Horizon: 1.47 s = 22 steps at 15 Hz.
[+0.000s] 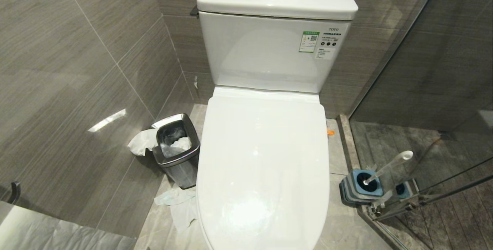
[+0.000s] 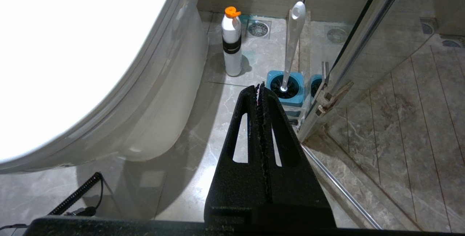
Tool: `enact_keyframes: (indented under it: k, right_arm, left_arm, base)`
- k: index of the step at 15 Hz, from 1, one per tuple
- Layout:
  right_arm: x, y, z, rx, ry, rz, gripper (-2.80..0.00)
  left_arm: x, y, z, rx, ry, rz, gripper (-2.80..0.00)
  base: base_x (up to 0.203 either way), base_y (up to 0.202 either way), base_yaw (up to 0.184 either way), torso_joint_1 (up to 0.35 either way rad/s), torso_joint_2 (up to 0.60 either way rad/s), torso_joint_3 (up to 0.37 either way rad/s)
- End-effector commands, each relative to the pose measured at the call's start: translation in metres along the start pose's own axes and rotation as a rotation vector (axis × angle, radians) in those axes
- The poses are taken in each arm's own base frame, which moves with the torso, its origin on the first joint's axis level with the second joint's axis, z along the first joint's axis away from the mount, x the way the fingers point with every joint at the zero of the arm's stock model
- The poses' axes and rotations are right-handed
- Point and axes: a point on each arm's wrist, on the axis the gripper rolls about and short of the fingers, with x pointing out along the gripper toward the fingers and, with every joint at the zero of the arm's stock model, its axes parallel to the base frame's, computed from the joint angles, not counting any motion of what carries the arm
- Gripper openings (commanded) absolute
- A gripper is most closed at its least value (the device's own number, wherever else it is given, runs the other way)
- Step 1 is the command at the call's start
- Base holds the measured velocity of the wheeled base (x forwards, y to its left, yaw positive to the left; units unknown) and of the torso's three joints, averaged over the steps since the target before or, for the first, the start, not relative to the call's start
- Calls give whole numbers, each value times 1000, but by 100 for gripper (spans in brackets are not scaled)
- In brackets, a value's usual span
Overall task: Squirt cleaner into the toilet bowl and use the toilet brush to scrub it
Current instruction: Use the left hand to lift the toilet lid slightly
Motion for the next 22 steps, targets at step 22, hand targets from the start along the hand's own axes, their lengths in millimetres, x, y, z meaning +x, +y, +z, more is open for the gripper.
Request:
enact_keyframes:
  k: [22]
  right_arm:
    - [0,0,0,0,1,0,-280]
  left_arm:
    - [0,0,0,3,2,1,-280]
  base:
    - [0,0,0,0,0,0]
